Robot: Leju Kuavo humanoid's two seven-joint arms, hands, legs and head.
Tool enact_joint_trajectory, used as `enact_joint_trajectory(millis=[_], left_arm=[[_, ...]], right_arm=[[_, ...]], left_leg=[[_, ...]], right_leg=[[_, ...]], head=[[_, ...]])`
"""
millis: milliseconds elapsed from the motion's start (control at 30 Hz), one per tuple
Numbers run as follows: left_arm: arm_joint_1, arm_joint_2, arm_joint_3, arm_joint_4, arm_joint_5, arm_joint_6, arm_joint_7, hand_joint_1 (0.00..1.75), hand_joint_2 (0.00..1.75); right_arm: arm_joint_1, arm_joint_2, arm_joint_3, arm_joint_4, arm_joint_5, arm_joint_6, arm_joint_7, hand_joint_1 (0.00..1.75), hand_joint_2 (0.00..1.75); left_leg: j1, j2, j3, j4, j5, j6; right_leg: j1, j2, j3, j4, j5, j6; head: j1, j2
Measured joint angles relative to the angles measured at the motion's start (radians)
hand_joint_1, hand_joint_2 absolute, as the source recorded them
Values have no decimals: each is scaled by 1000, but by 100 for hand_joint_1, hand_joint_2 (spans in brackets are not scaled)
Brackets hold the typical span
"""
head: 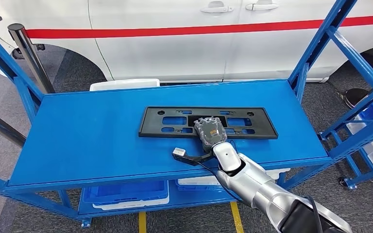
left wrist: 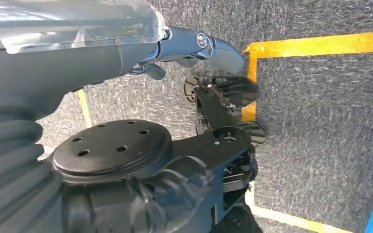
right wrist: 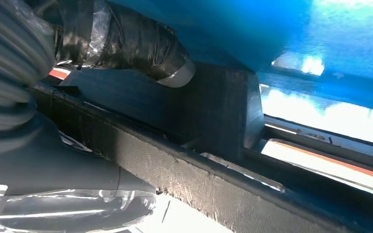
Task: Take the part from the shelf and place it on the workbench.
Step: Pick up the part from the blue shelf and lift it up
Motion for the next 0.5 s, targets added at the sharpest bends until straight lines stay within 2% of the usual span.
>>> enact_joint_trajectory(millis=[367, 500], left_arm=[[0, 0, 0, 0, -3, -3, 2, 0, 175], [1, 0, 1, 0, 3, -11, -7, 0, 175]], right_arm=[[3, 0, 0, -21, -14, -17, -12, 175, 175], [15, -18, -7, -125, -78, -63, -42, 175, 175]], left_leg=[[-2, 0, 0, 0, 0, 0], [-3, 0, -1, 1, 0, 0]], right_leg=[[-2, 0, 0, 0, 0, 0], [-4, 0, 0, -1, 0, 1]], head=[[0, 0], [0, 0]])
